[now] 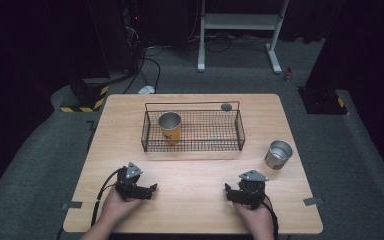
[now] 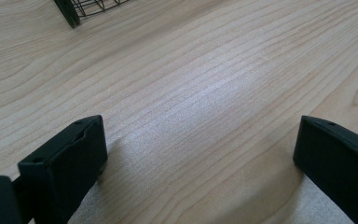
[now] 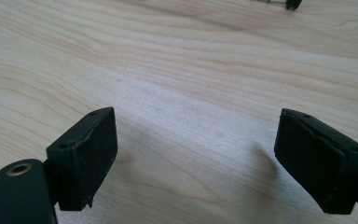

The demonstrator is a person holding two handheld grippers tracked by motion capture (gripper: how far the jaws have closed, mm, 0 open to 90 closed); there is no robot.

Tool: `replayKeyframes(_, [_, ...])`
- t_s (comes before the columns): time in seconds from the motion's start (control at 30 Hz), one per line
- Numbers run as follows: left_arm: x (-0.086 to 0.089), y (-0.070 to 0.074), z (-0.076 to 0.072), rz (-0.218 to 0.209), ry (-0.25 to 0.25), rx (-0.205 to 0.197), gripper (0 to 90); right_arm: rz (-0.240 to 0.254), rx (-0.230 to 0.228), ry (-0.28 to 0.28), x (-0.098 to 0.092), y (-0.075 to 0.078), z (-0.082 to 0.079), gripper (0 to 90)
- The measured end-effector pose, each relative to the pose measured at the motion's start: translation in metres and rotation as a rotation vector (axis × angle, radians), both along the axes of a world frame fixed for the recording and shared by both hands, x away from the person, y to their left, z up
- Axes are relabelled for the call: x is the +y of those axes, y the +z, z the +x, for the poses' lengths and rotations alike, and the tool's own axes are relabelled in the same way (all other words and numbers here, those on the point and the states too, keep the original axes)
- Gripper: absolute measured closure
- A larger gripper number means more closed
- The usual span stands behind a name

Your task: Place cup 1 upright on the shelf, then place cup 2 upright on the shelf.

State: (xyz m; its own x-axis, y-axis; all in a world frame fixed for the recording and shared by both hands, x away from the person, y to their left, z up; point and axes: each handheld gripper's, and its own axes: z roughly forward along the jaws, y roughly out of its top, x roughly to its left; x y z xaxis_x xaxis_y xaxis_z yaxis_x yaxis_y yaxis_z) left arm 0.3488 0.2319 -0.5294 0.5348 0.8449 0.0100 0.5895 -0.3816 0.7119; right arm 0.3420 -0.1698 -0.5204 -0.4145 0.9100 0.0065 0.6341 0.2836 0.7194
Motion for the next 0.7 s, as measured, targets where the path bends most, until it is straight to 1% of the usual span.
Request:
replayKeyframes(0.03, [0.000,0.000,0.000,0.002,-0.001,-0.003,3.4,-0.006,-0.015,-0.006,-0.002,0.002,0.000,13.5])
replayKeyframes(0.07, [0.000,0.000,-0.001,-0.005,0.001,0.000,3.5,-0.006,-0.021,-0.012,-0.004,0.003,0.000,13.5])
replayKeyframes(0.13, [0.000,-0.001,-0.002,-0.007,0.006,-0.007,3.9,-0.001,-0.039,-0.020,-0.008,0.006,-0.001,13.5])
replayKeyframes(0.17, [0.000,-0.001,-0.002,-0.007,0.006,-0.007,3.9,-0.007,-0.049,-0.025,-0.009,0.006,-0.001,13.5])
replayKeyframes(0.23, [0.000,-0.001,-0.002,-0.007,0.006,-0.007,3.9,-0.019,-0.050,-0.028,-0.011,0.006,-0.001,13.2])
replayKeyframes(0.33, [0.000,-0.001,-0.002,-0.007,0.007,-0.007,3.9,-0.006,-0.053,-0.035,-0.017,0.007,0.000,12.7])
replayKeyframes(0.5, [0.000,-0.001,-0.003,-0.007,0.014,-0.007,3.8,0.003,-0.078,-0.045,-0.024,0.010,0.002,11.6])
replayKeyframes(0.53, [0.000,-0.001,-0.003,-0.008,0.014,-0.007,3.8,0.009,-0.081,-0.057,-0.025,0.010,0.002,11.6])
replayKeyframes(0.57, [0.000,-0.001,-0.003,-0.006,0.013,-0.008,3.7,0.008,-0.086,-0.060,-0.027,0.010,0.002,11.6])
replayKeyframes(0.67, [0.000,-0.001,-0.002,-0.007,0.011,-0.006,3.4,0.011,-0.084,-0.074,-0.030,0.007,0.002,11.6])
replayKeyframes(0.7, [0.000,-0.001,-0.002,-0.006,0.009,-0.006,3.4,0.003,-0.089,-0.072,-0.032,0.007,0.003,11.6])
